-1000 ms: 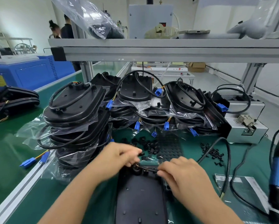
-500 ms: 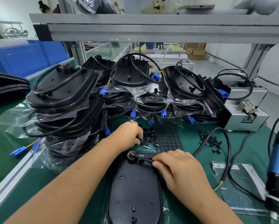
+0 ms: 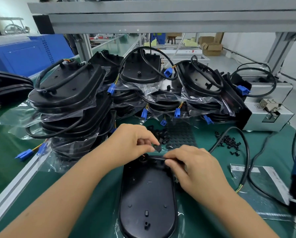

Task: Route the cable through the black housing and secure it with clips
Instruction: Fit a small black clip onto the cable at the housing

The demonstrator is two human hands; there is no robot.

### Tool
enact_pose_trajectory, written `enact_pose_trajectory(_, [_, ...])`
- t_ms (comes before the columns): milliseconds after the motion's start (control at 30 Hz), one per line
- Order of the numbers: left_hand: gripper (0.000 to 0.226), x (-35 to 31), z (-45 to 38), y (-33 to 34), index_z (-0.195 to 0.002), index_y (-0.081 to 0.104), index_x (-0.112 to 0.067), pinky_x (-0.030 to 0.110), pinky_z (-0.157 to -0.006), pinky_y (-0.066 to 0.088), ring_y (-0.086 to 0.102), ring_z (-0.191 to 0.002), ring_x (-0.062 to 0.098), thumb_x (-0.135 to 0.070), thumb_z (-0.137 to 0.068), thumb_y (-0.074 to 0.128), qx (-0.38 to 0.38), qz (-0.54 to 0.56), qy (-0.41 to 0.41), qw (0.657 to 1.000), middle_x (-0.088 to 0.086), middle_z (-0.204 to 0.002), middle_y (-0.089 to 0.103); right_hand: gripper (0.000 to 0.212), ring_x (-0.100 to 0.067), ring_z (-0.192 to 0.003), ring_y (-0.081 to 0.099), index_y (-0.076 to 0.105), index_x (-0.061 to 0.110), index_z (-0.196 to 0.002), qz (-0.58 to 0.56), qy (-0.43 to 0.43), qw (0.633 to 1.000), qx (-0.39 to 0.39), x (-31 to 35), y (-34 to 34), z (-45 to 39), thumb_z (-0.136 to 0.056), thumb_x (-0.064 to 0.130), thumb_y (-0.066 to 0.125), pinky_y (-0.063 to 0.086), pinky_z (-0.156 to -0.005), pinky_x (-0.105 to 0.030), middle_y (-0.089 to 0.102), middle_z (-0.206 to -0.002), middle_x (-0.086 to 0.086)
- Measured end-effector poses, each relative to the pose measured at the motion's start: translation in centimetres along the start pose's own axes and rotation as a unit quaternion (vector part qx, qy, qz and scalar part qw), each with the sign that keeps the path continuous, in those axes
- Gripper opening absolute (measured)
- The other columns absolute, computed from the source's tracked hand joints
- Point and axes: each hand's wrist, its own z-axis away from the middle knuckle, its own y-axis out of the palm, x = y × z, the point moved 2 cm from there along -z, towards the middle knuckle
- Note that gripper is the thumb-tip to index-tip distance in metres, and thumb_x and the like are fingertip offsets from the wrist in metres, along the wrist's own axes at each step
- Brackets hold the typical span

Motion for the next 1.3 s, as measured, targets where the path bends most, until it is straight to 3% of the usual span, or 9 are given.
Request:
enact_pose_trajectory(133, [0.016, -1.3, 1.7, 0.2, -0.082, 0.077, -0.02, 0.009, -0.058, 0.042, 0.056, -0.056, 0.007, -0.01, -0.07, 0.079, -0.042, -0.02, 0.03, 0.998, -0.007, -0.07, 0.061, 0.023, 0.01, -0.065, 0.051, 0.06, 0.037, -0.094, -0.044, 0.036, 0.998, -0.016, 0.3, 0.0, -0.3, -0.078, 0.052, 0.054, 0.038, -0.071, -0.017, 0.065, -0.073, 0.021])
enact_pose_trajectory(300, [0.019, -2.2, 2.4, 0.8, -0.087, 0.075, -0.023, 0.006, -0.061, 0.039, 0.057, -0.062, 0.009, -0.012, -0.071, 0.074, -0.064, -0.025, 0.017, 0.997, -0.01, -0.074, 0.062, 0.02, -0.009, -0.075, 0.062, 0.066, 0.032, -0.084, -0.03, 0.01, 0.999, -0.022, 0.6, -0.2, -1.1, -0.08, 0.048, 0.056, 0.043, -0.076, -0.032, 0.067, -0.075, 0.015])
enact_pose_trajectory(467, [0.042, -2.7, 2.2, 0.1, -0.117, 0.067, -0.028, 0.003, -0.066, 0.035, 0.058, -0.073, -0.001, -0.027, -0.075, 0.073, -0.017, 0.017, 0.005, 1.0, -0.017, -0.085, 0.065, 0.013, -0.018, -0.069, 0.06, 0.069, 0.028, -0.084, 0.023, -0.041, 0.999, -0.026, 0.7, -0.7, -1.8, -0.08, 0.036, 0.059, 0.044, -0.069, -0.036, 0.066, -0.071, 0.011])
enact_pose_trajectory(600, [0.019, -3.6, 1.6, -0.5, -0.095, 0.072, -0.032, 0.009, -0.059, 0.038, 0.053, -0.064, -0.001, -0.033, -0.076, 0.071, 0.014, -0.01, 0.02, 1.0, -0.007, -0.07, 0.065, 0.009, -0.02, -0.064, 0.057, 0.069, 0.027, -0.082, 0.053, -0.061, 0.996, -0.022, 0.8, -0.7, -1.9, -0.08, 0.031, 0.06, 0.044, -0.066, -0.038, 0.062, -0.065, 0.008])
enact_pose_trajectory(700, [0.019, -3.7, 0.9, -0.7, -0.095, 0.074, -0.031, 0.013, -0.063, 0.042, 0.054, -0.068, 0.003, -0.023, -0.079, 0.071, 0.047, -0.054, 0.013, 0.997, -0.007, -0.068, 0.068, 0.012, -0.019, -0.064, 0.057, 0.069, 0.027, -0.083, 0.051, -0.056, 0.997, -0.02, 0.7, -0.5, -1.9, -0.079, 0.033, 0.06, 0.043, -0.068, -0.036, 0.063, -0.065, 0.009])
enact_pose_trajectory(800, [0.021, -3.0, 0.3, -1.1, -0.099, 0.073, -0.032, 0.004, -0.063, 0.041, 0.055, -0.06, -0.006, -0.025, -0.079, 0.07, 0.016, -0.075, -0.029, 0.997, -0.014, -0.067, 0.067, 0.017, -0.019, -0.07, 0.06, 0.07, 0.025, -0.091, 0.005, -0.039, 0.999, -0.024, 0.4, -0.3, -1.8, -0.078, 0.031, 0.061, 0.041, -0.074, -0.035, 0.068, -0.073, 0.01])
enact_pose_trajectory(900, [0.01, -1.8, 0.1, -0.8, -0.084, 0.077, -0.026, 0.004, -0.057, 0.043, 0.059, -0.054, -0.005, -0.022, -0.076, 0.074, -0.053, 0.104, -0.109, 0.987, -0.011, -0.061, 0.07, 0.014, -0.016, -0.071, 0.06, 0.07, 0.026, -0.089, -0.014, -0.036, 0.999, -0.035, 0.1, -0.2, -1.6, -0.078, 0.031, 0.062, 0.038, -0.078, -0.032, 0.068, -0.076, 0.012])
enact_pose_trajectory(1000, [0.007, -1.0, 0.6, 0.4, -0.078, 0.077, -0.019, 0.009, -0.056, 0.047, 0.063, -0.057, 0.0, -0.013, -0.074, 0.076, -0.045, 0.249, -0.154, 0.955, -0.005, -0.062, 0.074, 0.01, -0.014, -0.071, 0.06, 0.068, 0.028, -0.086, -0.012, -0.036, 0.998, -0.043, 0.2, -0.2, -1.4, -0.078, 0.032, 0.062, 0.039, -0.078, -0.032, 0.067, -0.075, 0.013])
enact_pose_trajectory(1300, [0.008, 0.1, 1.5, 1.5, -0.076, 0.078, -0.024, 0.012, -0.065, 0.052, 0.071, -0.067, 0.008, -0.016, -0.075, 0.076, -0.045, 0.322, -0.17, 0.93, 0.0, -0.07, 0.077, 0.006, -0.011, -0.071, 0.056, 0.066, 0.032, -0.084, -0.021, -0.025, 0.998, -0.051, 0.2, 0.2, -1.0, -0.081, 0.034, 0.06, 0.035, -0.08, -0.029, 0.065, -0.075, 0.015])
